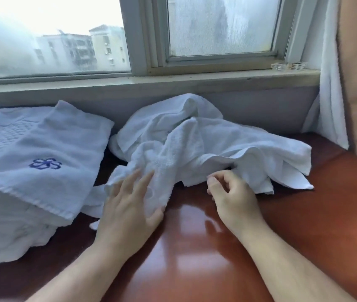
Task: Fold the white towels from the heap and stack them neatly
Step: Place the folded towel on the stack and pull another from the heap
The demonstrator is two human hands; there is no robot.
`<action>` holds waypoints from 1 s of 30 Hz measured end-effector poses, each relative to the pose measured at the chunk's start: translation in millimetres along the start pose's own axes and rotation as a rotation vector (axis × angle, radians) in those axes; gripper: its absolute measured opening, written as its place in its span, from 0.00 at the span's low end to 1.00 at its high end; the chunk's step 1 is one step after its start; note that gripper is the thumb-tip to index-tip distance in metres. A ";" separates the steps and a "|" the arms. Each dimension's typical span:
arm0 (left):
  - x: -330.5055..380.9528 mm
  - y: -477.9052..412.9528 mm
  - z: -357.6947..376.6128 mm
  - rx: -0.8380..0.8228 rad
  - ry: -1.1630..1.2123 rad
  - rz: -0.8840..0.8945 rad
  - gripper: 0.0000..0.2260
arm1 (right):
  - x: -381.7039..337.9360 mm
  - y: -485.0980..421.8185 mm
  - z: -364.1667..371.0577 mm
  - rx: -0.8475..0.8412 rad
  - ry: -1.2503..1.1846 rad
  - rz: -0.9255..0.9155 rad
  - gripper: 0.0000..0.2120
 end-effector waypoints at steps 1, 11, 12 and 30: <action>-3.5 -2.0 2.5 -0.019 -0.008 -0.015 0.32 | 0.0 -0.1 0.3 -0.012 -0.006 -0.007 0.05; 32.2 32.5 -16.0 -0.649 0.657 0.070 0.18 | -14.3 13.8 10.6 -0.220 -0.347 0.186 0.24; 40.5 38.7 -16.1 -0.753 0.761 0.088 0.21 | -15.6 18.3 12.2 -0.253 -0.482 0.257 0.24; 0.3 27.4 -33.5 -0.324 1.170 -0.099 0.14 | -48.6 30.3 -2.3 -0.378 -0.593 0.221 0.34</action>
Point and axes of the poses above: each hand's wrist, its own y-axis away from the middle knuckle, its own z-axis out of the palm, x = y × z, the point moved 5 cm from there along -y, towards the middle knuckle, and after that the axes turned 9 degrees about -z, right-handed, at the moved point
